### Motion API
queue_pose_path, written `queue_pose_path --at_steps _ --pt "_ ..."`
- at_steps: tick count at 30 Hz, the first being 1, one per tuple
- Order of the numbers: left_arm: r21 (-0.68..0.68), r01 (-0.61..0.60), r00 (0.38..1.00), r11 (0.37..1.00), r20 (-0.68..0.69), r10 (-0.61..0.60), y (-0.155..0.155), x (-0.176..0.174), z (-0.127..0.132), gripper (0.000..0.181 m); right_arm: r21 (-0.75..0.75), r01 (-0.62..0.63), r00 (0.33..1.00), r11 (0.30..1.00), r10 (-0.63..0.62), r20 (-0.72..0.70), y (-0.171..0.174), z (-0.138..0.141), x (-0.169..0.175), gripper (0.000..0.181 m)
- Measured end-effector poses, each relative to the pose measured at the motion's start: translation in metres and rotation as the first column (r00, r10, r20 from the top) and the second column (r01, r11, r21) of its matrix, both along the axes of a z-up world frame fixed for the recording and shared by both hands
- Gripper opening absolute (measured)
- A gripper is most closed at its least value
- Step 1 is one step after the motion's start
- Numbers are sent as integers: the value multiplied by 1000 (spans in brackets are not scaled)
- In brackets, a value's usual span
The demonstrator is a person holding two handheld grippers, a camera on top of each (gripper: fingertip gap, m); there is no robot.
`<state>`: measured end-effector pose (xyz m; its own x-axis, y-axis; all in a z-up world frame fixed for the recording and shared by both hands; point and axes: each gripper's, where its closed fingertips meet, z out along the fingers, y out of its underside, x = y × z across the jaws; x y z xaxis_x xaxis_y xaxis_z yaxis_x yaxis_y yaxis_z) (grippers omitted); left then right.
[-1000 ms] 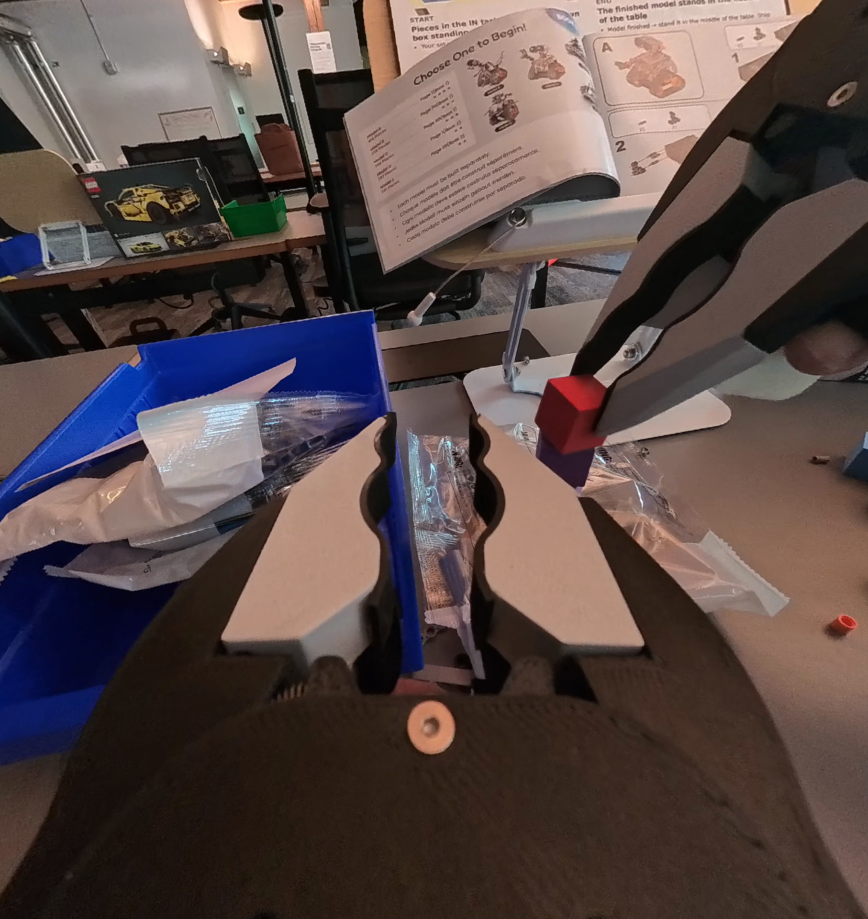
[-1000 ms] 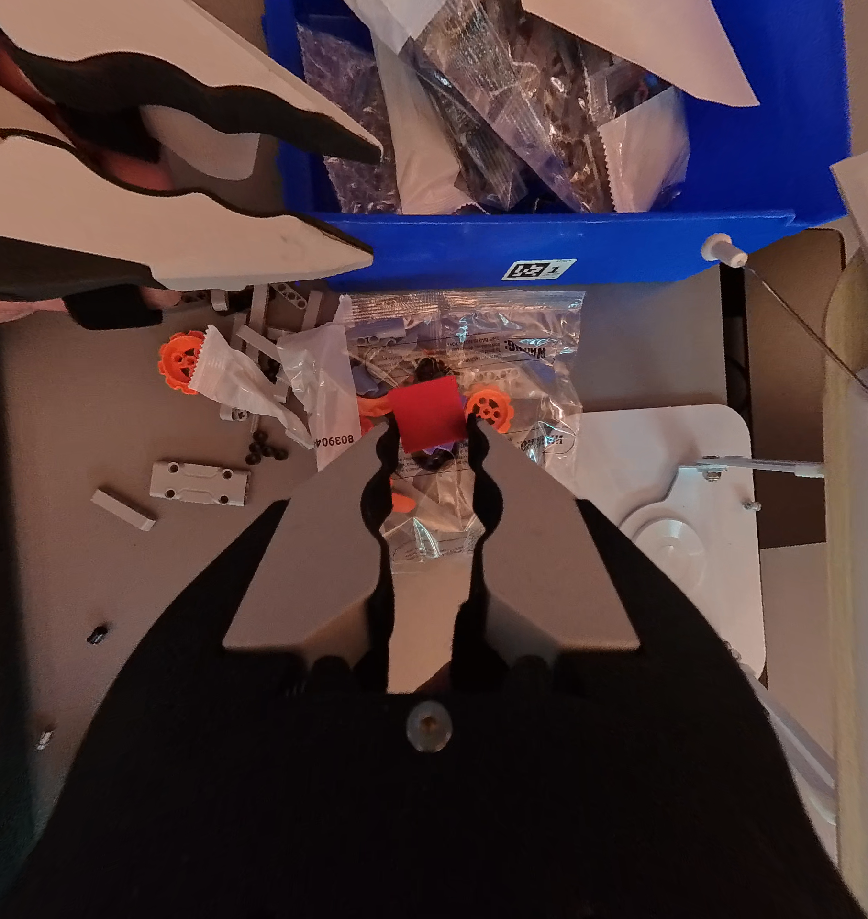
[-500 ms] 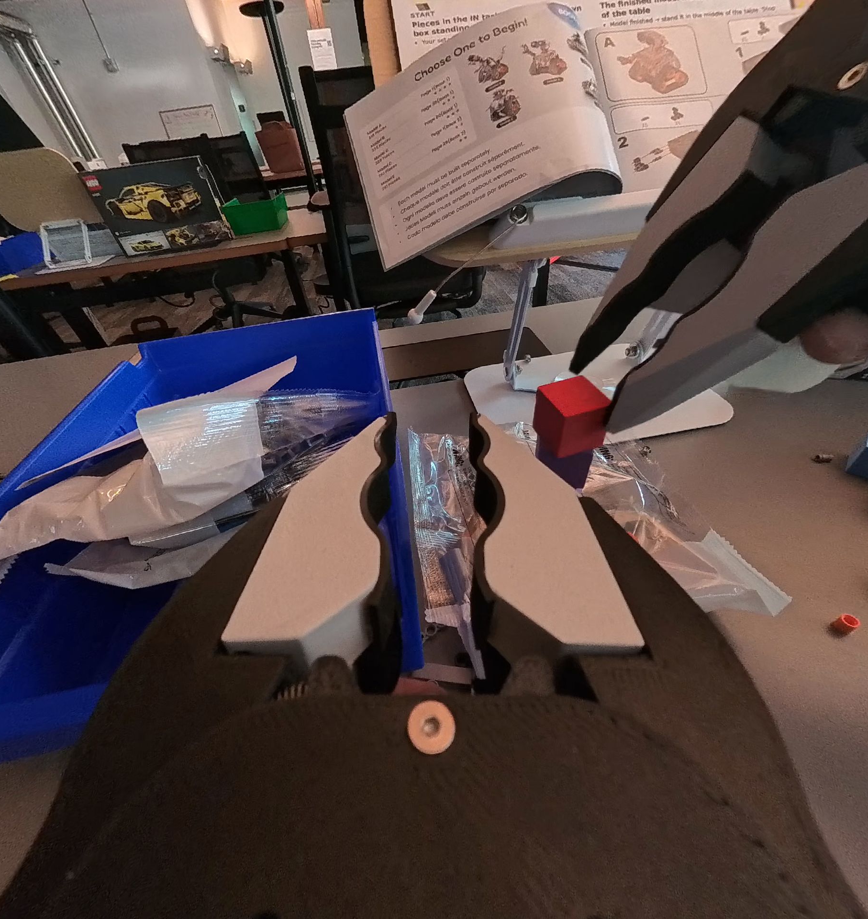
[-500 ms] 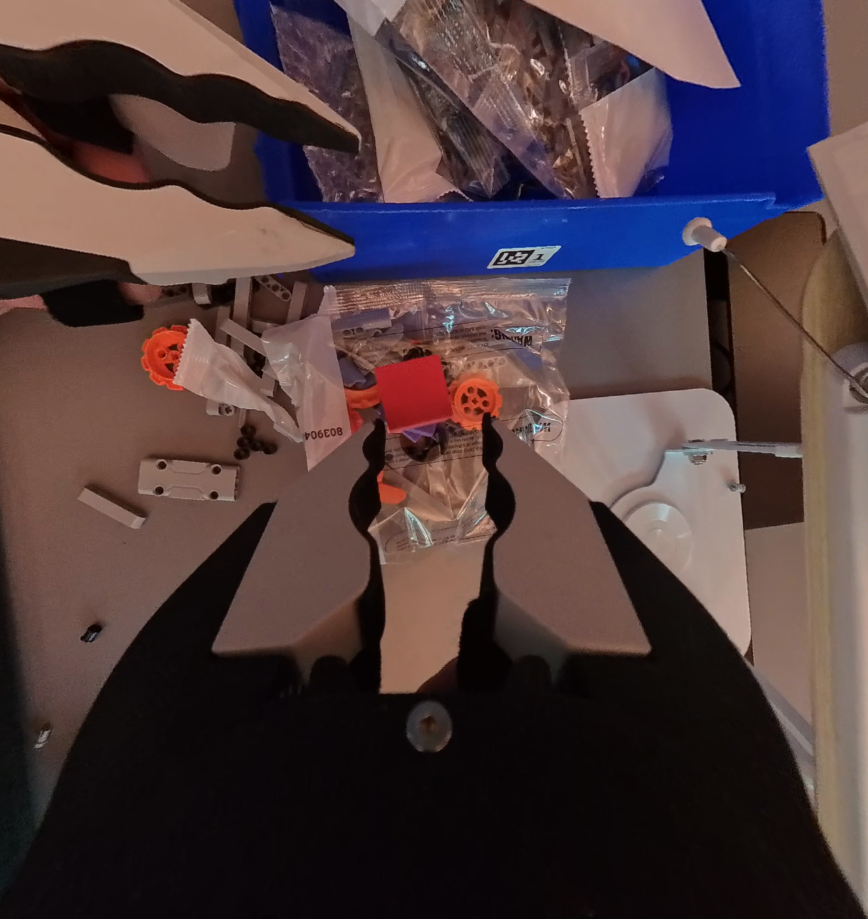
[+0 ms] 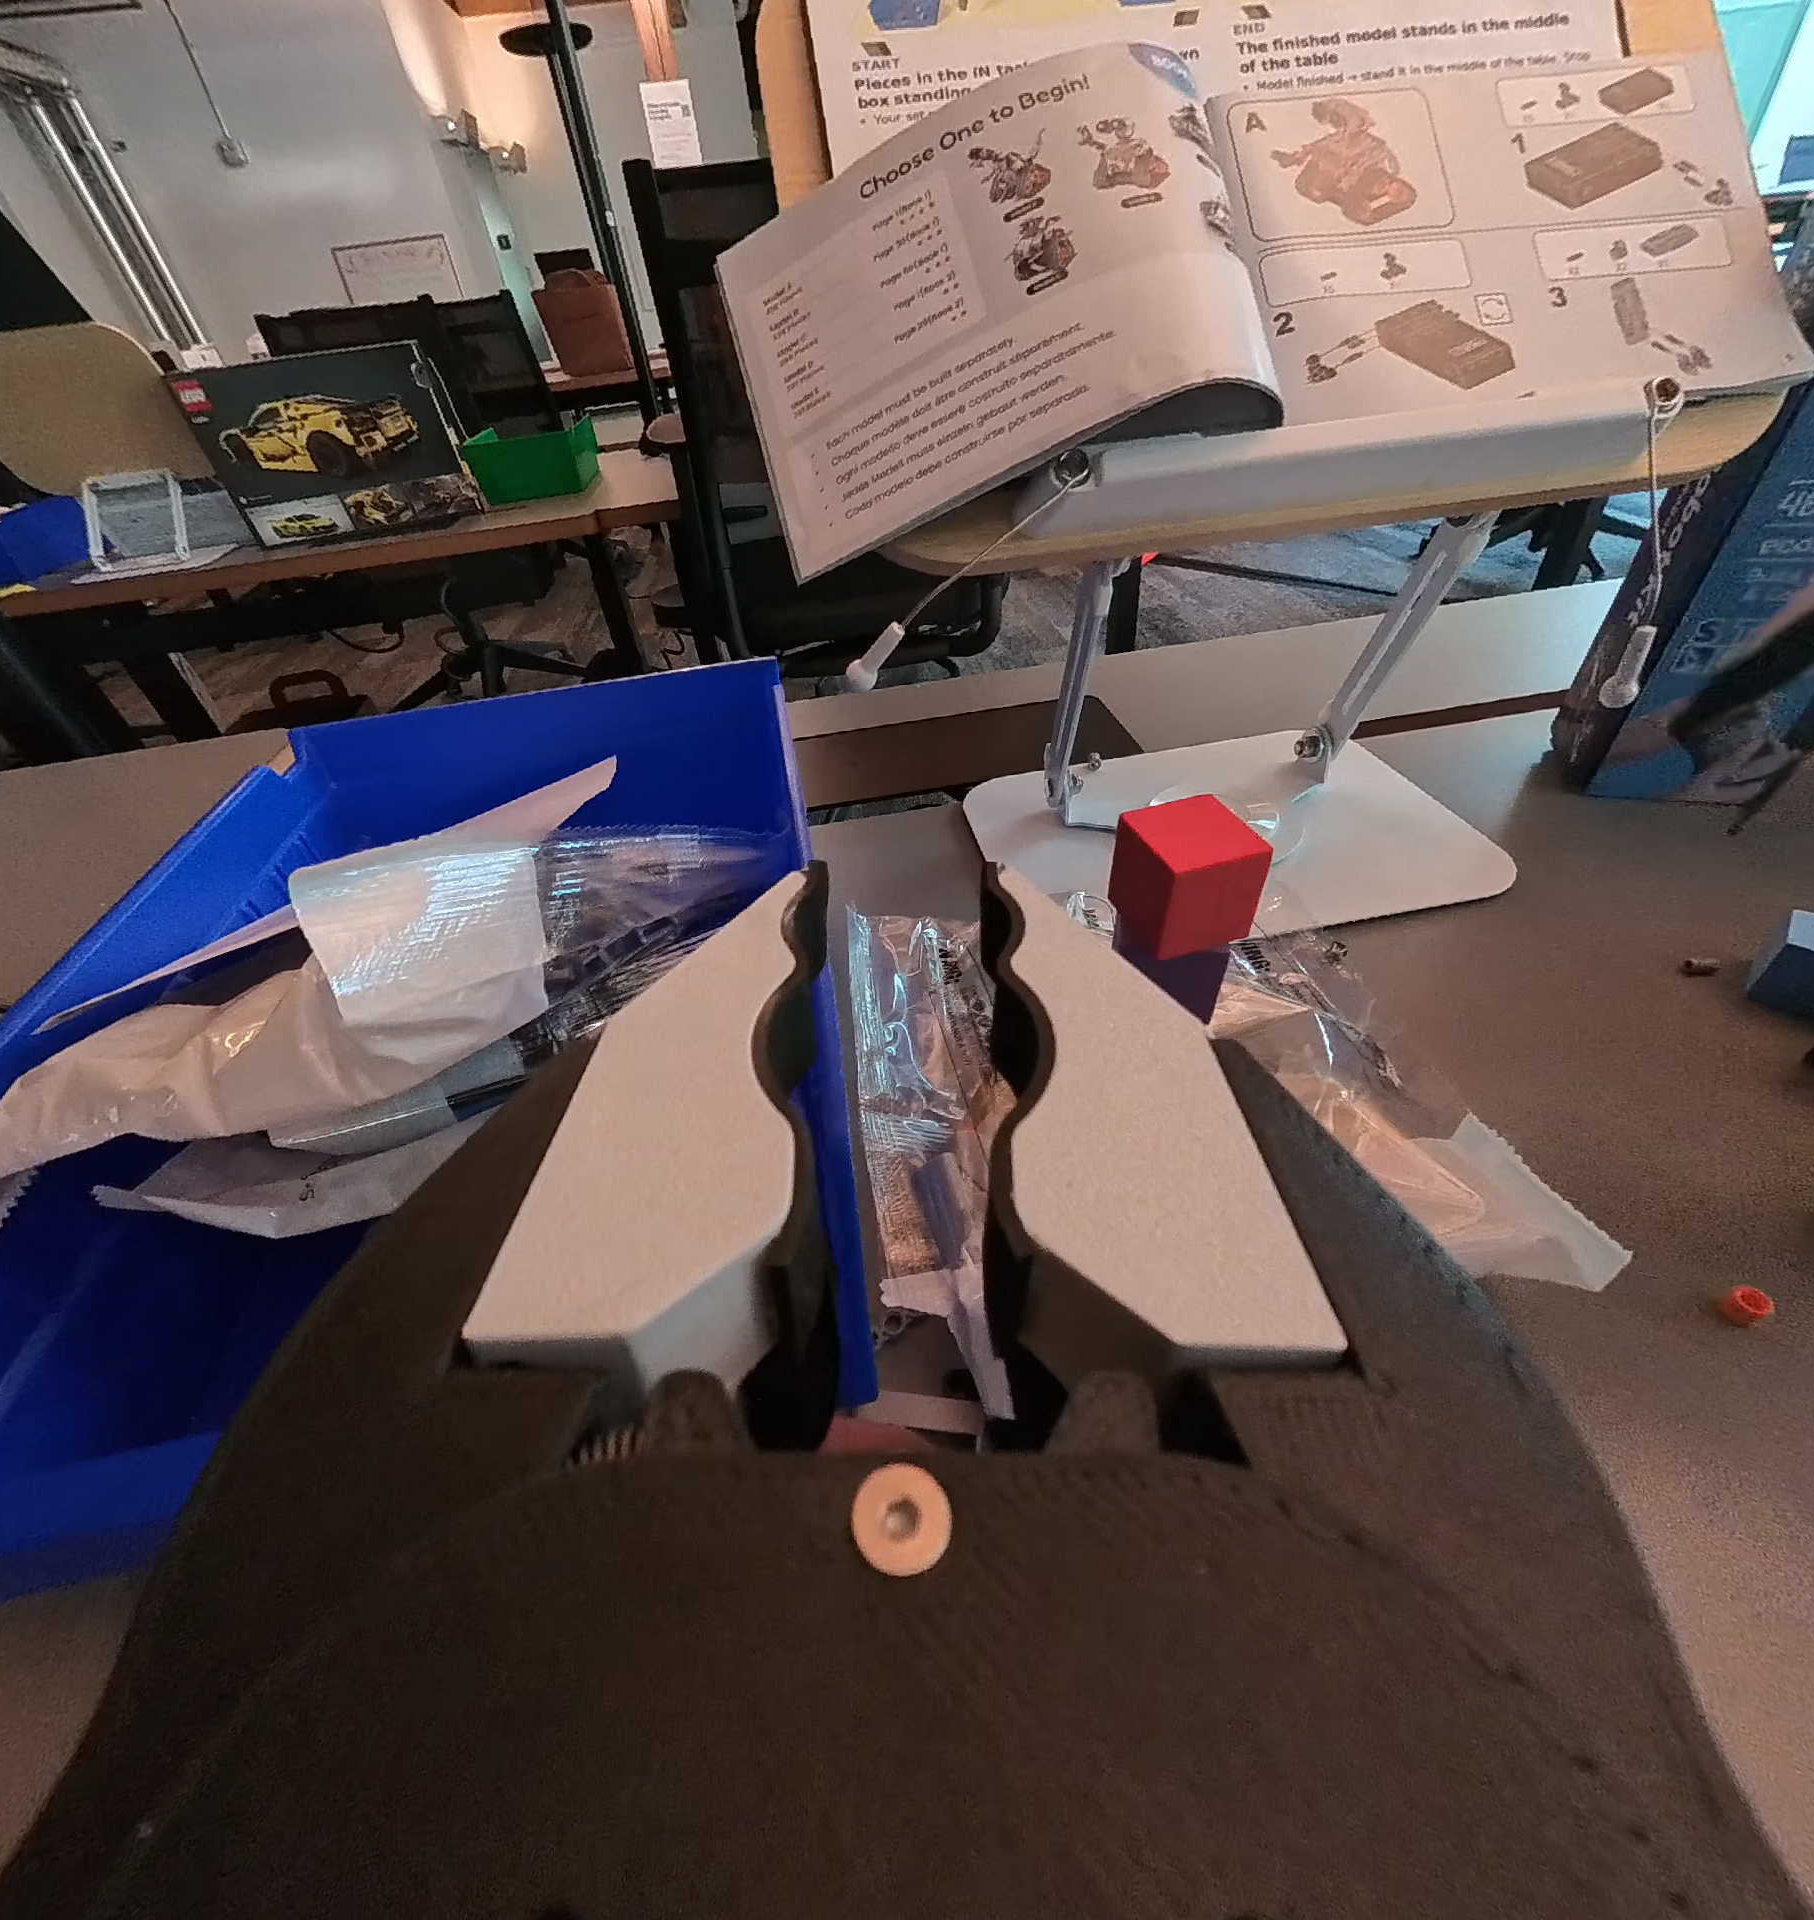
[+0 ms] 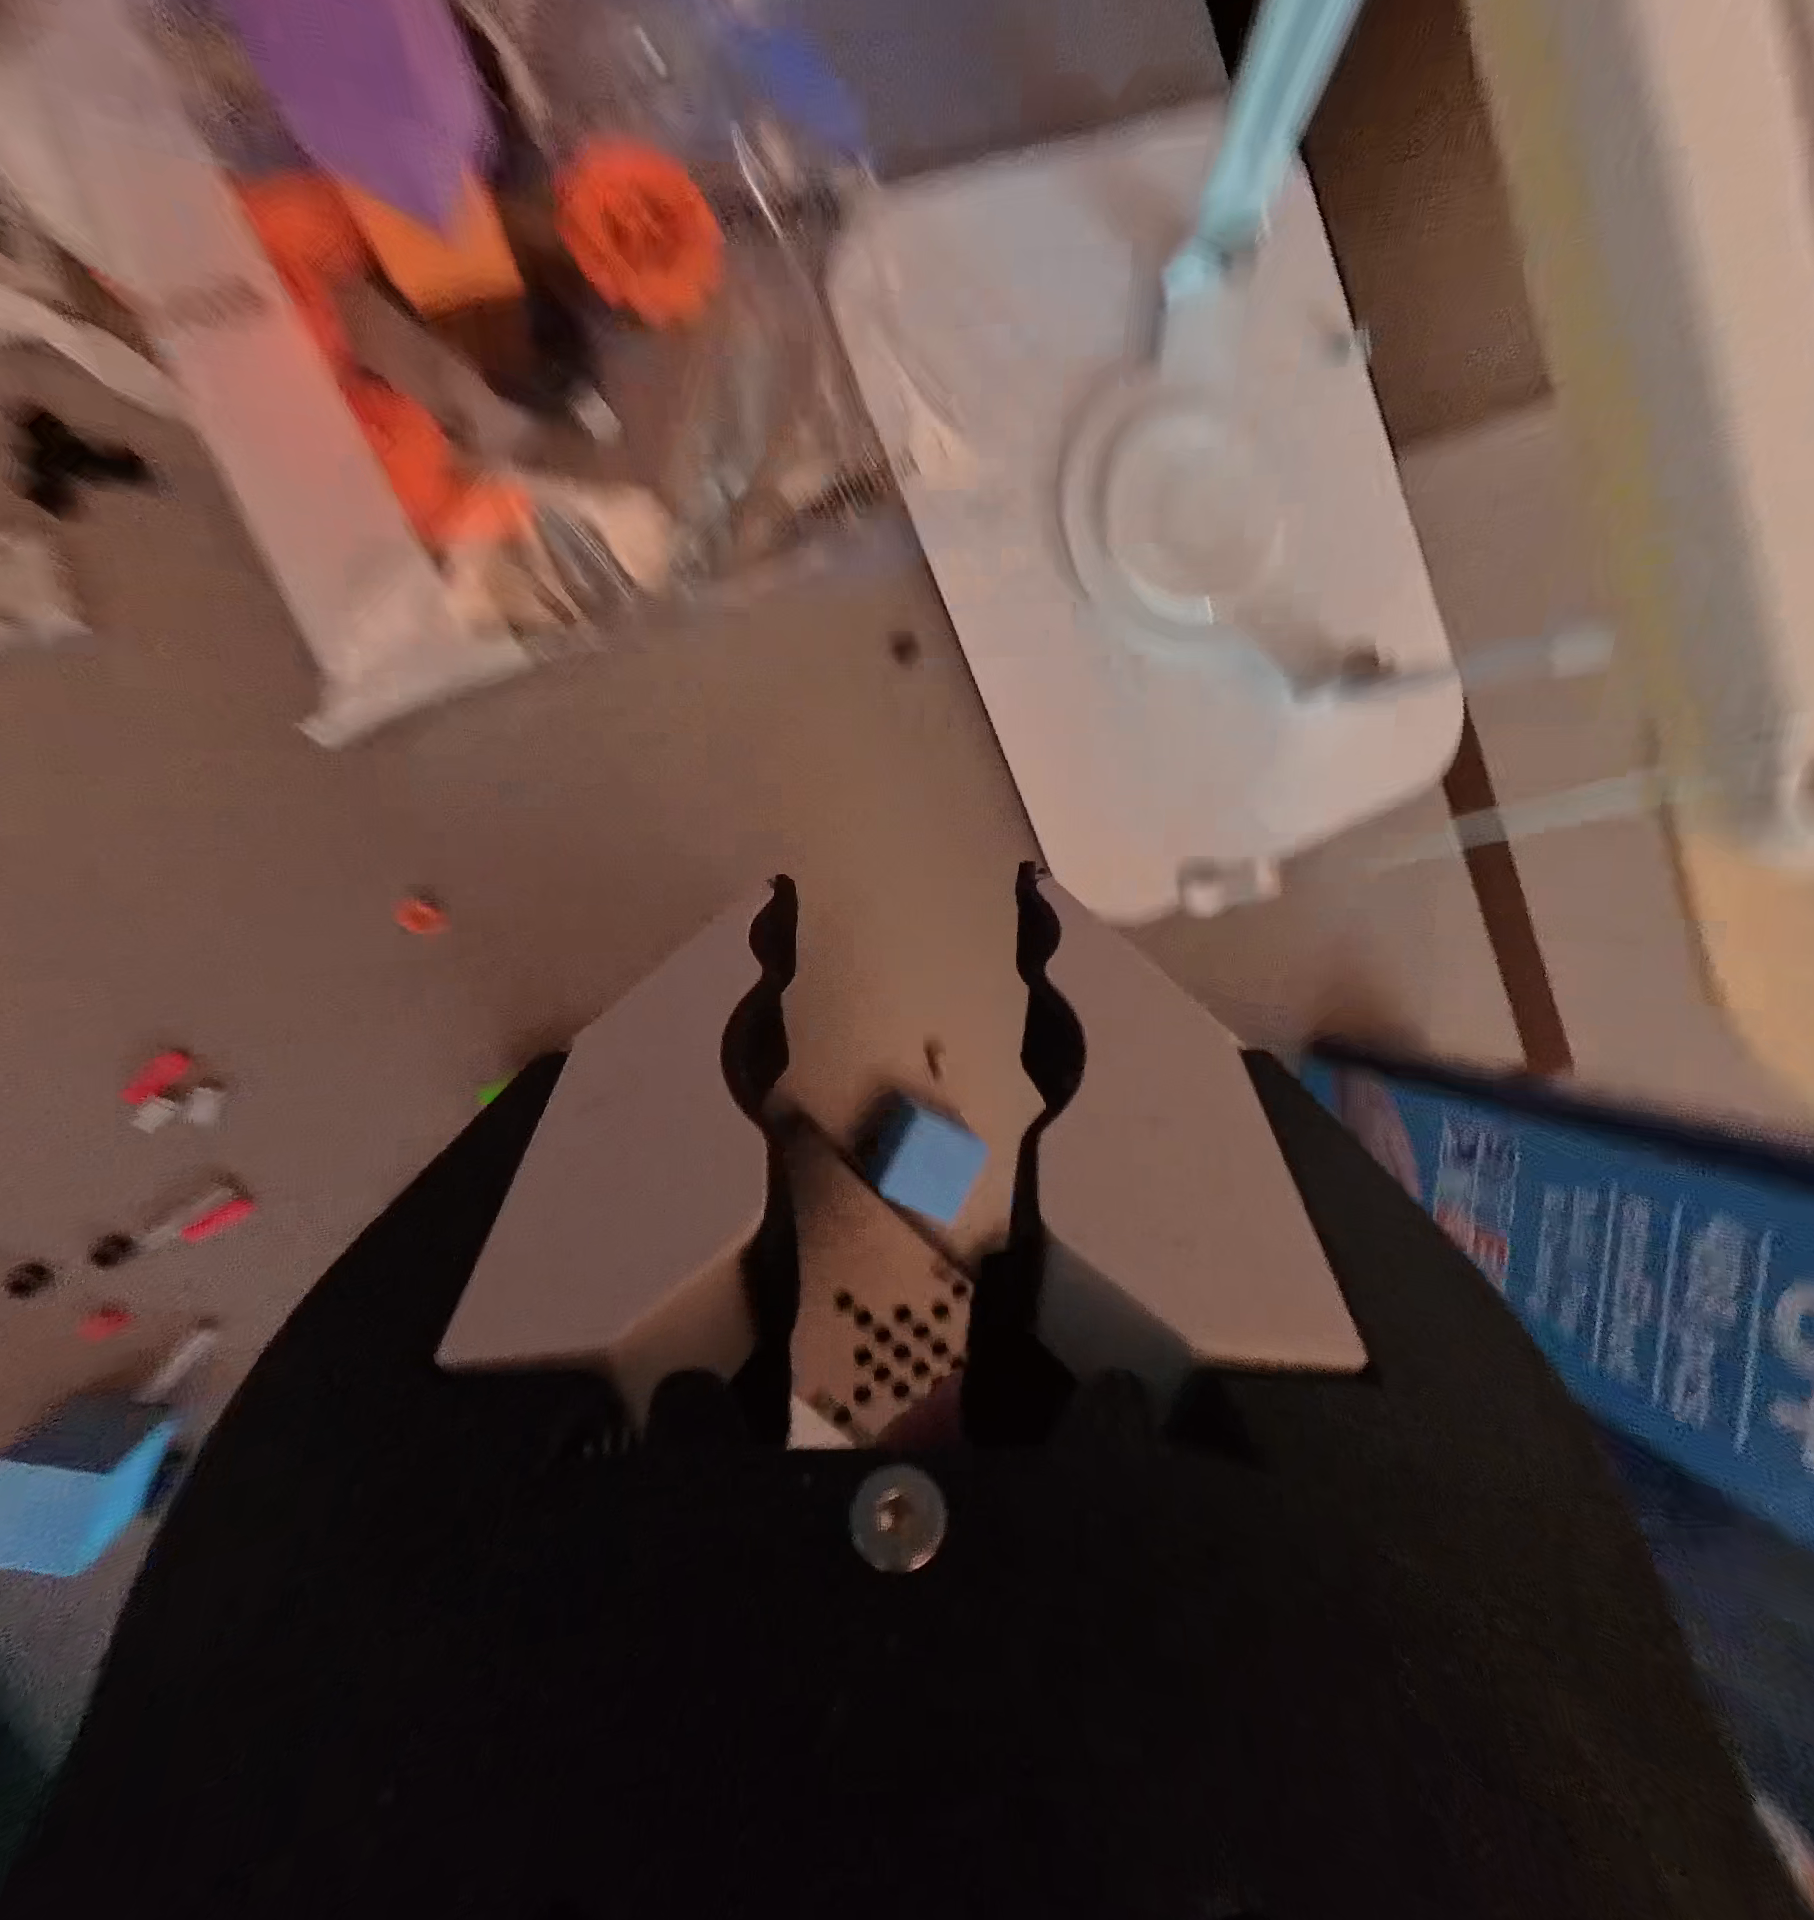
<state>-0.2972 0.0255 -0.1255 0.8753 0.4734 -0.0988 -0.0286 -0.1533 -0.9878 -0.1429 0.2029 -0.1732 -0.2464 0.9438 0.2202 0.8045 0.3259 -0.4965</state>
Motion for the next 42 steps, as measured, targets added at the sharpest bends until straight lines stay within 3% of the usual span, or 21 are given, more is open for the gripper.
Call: queue_pose_path --at_steps 3,6,9,12,16,22,26,32,42 --pt "0 -1 1000 1000 0 1 0 0 0 28 27 105 991 994 -107 80 36 -36 34 43" --pt "-2 -7 1000 1000 4 7 0 -1 -1 28 11 158 975 987 -157 154 49 -65 58 45" --pt "-2 -11 1000 1000 6 11 0 -2 -2 28 -10 202 964 979 -197 180 58 -80 69 43" --pt "-3 -14 1000 1000 5 14 0 -2 -2 28 -58 211 965 976 -199 171 57 -86 68 28" --pt "-1 -16 1000 1000 5 16 0 -3 -2 28 -45 163 984 986 -159 82 45 -60 54 27" --pt "-4 -17 1000 1000 6 17 1 -3 -3 28 -50 -138 979 989 128 -159 -47 37 -16 27" --pt "-1 -22 1000 1000 12 22 0 -6 -4 27 -38 -268 949 963 257 -182 -96 72 -59 27" --pt "-6 -15 1000 1000 12 15 2 -5 -5 27 -15 -332 939 943 329 -105 -124 76 -101 27" --pt "3 -6 1000 1000 12 6 3 -3 -3 27 -6 -332 942 943 332 40 -129 52 -115 27"
